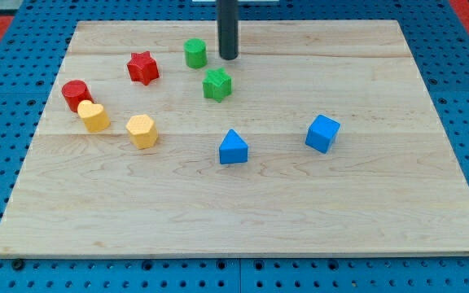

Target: Push the green circle into the green star

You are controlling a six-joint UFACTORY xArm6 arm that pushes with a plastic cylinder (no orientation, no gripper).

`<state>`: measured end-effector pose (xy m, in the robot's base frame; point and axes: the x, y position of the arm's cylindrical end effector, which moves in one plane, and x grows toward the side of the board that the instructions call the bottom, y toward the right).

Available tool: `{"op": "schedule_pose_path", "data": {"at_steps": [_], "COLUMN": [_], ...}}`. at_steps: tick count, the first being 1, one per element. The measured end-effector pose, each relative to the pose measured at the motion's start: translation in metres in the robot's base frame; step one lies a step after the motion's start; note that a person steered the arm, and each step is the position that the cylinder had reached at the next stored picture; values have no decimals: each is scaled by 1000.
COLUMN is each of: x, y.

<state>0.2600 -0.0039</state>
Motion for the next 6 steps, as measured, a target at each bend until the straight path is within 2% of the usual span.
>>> {"op": "schedule_pose_path", "data": {"at_steps": [1, 2, 4, 6], "x": [-34, -31, 20, 25], "y": [-29, -73, -66, -15]}}
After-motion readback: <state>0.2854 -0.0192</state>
